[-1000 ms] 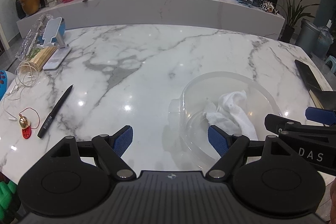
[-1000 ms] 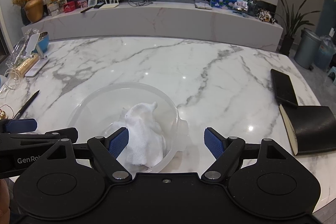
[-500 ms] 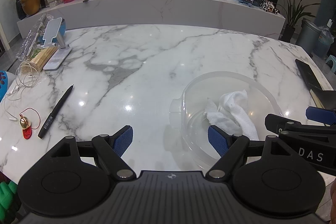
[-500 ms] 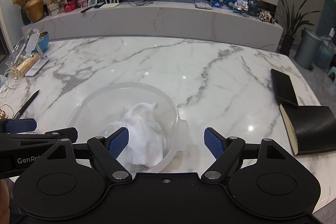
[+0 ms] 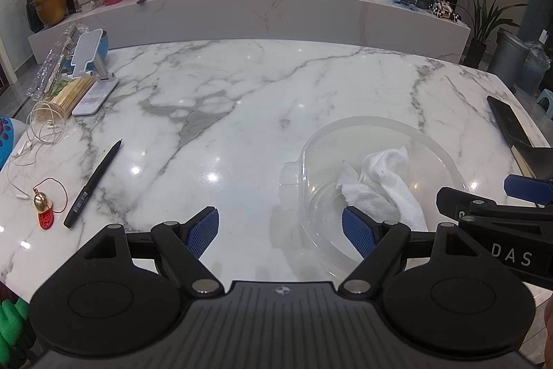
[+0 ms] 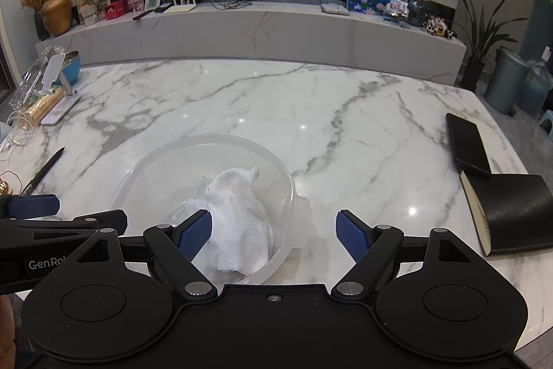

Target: Clean bowl

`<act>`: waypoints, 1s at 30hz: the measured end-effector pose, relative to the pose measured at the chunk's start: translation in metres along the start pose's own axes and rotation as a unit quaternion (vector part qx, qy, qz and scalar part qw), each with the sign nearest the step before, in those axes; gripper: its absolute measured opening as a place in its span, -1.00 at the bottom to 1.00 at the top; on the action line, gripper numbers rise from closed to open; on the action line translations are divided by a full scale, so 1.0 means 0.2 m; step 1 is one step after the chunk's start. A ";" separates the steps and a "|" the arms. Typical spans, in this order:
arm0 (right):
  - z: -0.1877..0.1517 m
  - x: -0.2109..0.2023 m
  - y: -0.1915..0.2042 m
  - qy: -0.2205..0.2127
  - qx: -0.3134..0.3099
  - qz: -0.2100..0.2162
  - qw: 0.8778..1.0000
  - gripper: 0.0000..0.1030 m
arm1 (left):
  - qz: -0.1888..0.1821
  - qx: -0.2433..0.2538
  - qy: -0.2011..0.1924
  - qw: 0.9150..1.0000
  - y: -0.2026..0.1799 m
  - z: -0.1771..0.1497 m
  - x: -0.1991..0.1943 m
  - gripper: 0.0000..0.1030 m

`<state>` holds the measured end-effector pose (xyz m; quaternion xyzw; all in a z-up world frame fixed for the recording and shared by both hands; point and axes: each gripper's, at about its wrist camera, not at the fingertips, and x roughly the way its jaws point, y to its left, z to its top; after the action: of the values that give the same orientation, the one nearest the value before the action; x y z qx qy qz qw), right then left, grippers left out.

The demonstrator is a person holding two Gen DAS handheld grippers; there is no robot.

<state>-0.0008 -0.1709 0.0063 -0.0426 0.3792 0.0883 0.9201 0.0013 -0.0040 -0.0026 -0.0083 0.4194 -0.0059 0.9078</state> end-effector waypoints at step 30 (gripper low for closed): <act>0.00 0.01 -0.01 0.003 -0.003 0.005 1.000 0.50 | -0.016 -0.007 0.022 1.000 0.00 0.00 0.05 0.52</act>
<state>0.0013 -0.1721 0.0052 -0.0437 0.3821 0.0942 0.9183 0.0080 -0.0035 -0.0112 -0.0211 0.4390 -0.0175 0.8980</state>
